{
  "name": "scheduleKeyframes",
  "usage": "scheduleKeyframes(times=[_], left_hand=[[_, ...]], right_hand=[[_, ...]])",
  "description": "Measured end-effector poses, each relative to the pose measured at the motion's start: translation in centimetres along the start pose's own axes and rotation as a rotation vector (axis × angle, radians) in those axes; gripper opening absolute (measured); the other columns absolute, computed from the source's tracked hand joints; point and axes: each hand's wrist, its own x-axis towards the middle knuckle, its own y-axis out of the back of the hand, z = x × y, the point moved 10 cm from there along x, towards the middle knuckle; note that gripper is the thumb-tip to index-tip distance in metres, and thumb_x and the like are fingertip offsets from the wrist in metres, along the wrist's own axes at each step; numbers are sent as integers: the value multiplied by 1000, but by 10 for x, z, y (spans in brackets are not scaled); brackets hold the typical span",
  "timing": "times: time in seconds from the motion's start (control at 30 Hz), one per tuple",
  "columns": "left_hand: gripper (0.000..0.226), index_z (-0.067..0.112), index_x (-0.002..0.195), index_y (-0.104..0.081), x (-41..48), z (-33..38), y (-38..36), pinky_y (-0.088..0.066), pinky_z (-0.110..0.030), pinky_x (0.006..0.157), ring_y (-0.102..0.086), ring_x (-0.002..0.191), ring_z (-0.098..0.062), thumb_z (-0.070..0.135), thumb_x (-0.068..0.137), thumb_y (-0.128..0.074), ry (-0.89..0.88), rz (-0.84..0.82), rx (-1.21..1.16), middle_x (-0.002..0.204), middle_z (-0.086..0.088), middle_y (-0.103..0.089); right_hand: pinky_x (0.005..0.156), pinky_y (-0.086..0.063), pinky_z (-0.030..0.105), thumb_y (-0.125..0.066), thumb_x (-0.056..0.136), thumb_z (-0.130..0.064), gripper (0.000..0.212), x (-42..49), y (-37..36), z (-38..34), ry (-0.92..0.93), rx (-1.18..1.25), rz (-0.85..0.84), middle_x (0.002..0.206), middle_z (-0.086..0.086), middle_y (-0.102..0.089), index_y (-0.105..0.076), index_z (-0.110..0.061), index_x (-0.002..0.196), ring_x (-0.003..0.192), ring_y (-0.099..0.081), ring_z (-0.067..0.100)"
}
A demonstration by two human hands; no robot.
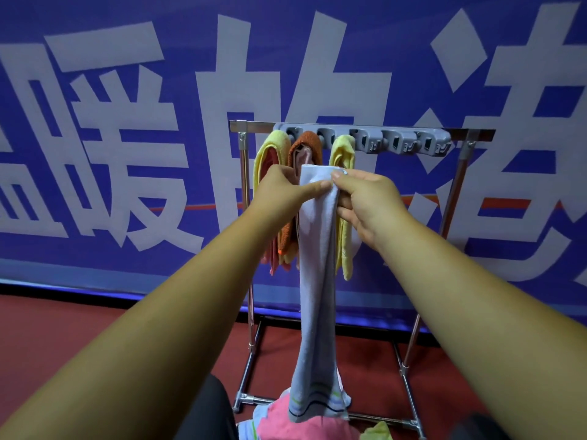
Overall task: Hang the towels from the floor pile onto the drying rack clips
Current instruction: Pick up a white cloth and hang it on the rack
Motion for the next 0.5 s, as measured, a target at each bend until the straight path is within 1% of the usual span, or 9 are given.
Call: scheduleKeyframes(times=[0.03, 0.07, 0.17, 0.23, 0.27, 0.3, 0.37, 0.43, 0.5], left_hand=[[103, 14, 145, -55, -1, -6, -3, -53, -40, 103, -63, 120, -17, 73, 66, -86, 35, -69, -46, 132, 0, -66], [104, 14, 143, -58, -4, -12, -7, -53, -44, 106, -64, 121, -19, 75, 63, -87, 65, -145, -104, 132, 0, -69], [82, 13, 131, -68, -16, -29, -25, -54, -56, 108, -71, 118, -28, 61, 69, -92, 147, -350, -263, 124, -3, -76], [74, 10, 129, -69, -24, -37, -34, -51, -67, 106, -70, 118, -42, 52, 73, -93, 179, -425, -294, 124, -13, -76], [71, 8, 127, -70, -27, -39, -38, -50, -69, 105, -69, 119, -46, 49, 74, -94, 180, -454, -299, 124, -16, -75], [66, 7, 124, -71, -30, -38, -41, -53, -66, 104, -69, 117, -46, 46, 76, -93, 178, -473, -310, 122, -17, -75], [55, 7, 119, -73, -33, -32, -43, -58, -55, 100, -72, 111, -42, 41, 80, -91, 176, -493, -339, 118, -16, -76], [55, 4, 121, -72, -35, -22, -43, -55, -57, 104, -71, 113, -44, 39, 82, -90, 164, -502, -379, 122, -19, -75], [51, 3, 126, -69, -35, -10, -43, -53, -60, 106, -71, 114, -41, 34, 88, -85, 139, -512, -433, 124, -19, -73]], right_hand=[[96, -63, 46, -67, 103, -10, 30, 0, -1, -2, 1, 14, -16, 109, 18, -80, -66, -2, 133, 102, -80, 28], [95, -63, 48, -67, 104, -10, 30, 0, -2, -6, 7, 24, -25, 108, 19, -80, -66, -1, 132, 100, -80, 29], [94, -64, 52, -65, 105, -10, 29, 4, -1, -16, 25, 41, -37, 108, 19, -80, -65, 1, 131, 100, -80, 30], [94, -63, 52, -65, 105, -11, 29, 6, -1, -24, 42, 43, -49, 109, 19, -80, -66, 1, 131, 102, -80, 30], [94, -63, 52, -65, 105, -11, 29, 7, -1, -27, 49, 33, -55, 110, 19, -80, -66, 1, 131, 102, -80, 30], [94, -64, 52, -65, 105, -11, 28, 9, -1, -30, 53, 21, -57, 110, 19, -80, -66, 0, 131, 102, -80, 30], [93, -64, 52, -66, 104, -11, 28, 10, 1, -33, 53, -3, -50, 110, 18, -80, -67, -1, 130, 101, -80, 30], [90, -65, 51, -68, 103, -13, 29, 10, 6, -35, 61, -30, -29, 109, 16, -81, -68, -2, 130, 99, -80, 30], [87, -66, 48, -68, 103, -15, 31, 8, 11, -37, 74, -34, -2, 109, 15, -81, -68, -4, 132, 98, -81, 29]])
